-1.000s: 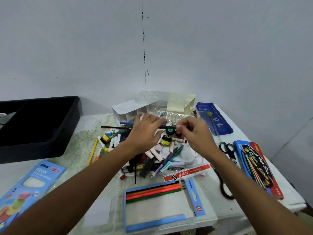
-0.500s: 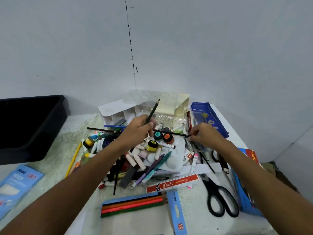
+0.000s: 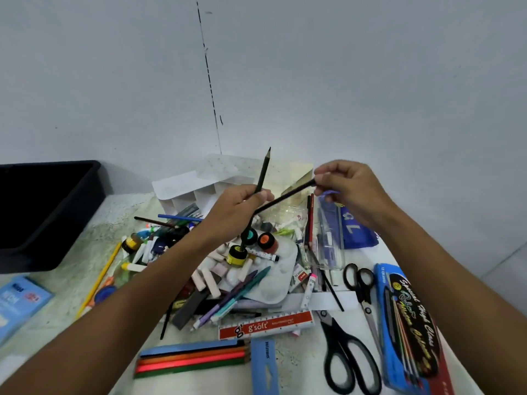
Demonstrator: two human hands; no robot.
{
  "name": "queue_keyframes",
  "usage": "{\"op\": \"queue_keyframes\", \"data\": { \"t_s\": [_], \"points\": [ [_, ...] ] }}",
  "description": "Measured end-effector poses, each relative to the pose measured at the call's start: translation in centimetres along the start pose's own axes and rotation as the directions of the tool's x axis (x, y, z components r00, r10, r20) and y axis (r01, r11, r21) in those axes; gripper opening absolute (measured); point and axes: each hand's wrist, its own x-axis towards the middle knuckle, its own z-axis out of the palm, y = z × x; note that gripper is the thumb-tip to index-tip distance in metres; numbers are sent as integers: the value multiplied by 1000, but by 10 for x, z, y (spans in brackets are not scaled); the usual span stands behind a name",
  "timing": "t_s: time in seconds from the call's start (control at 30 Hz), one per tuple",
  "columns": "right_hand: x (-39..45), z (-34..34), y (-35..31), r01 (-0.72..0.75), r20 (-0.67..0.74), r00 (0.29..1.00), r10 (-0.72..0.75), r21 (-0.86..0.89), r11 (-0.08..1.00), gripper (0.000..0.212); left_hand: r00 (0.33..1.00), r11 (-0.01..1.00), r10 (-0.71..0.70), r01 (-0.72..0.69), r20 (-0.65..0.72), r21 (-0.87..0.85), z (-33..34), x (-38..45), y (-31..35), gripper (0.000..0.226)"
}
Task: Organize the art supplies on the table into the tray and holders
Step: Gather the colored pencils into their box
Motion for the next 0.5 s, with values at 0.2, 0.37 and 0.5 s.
{"op": "queue_keyframes", "data": {
  "t_s": [0.2, 0.37, 0.5],
  "points": [
    [8, 10, -19, 24, 36, 999, -26, 63, 998, 7, 976, 893, -150, 201, 157, -401, 25, -7, 24, 24],
    [17, 17, -5, -46, 49, 998, 43, 59, 997, 7, 940, 712, -247, 342, 237, -614, 52, -10, 21, 19],
    [28, 5, 15, -6, 28, 1000, 11, -159, 987, 6, 926, 663, -309, 374, 218, -648, 58, -8, 7, 15]
  ]
}}
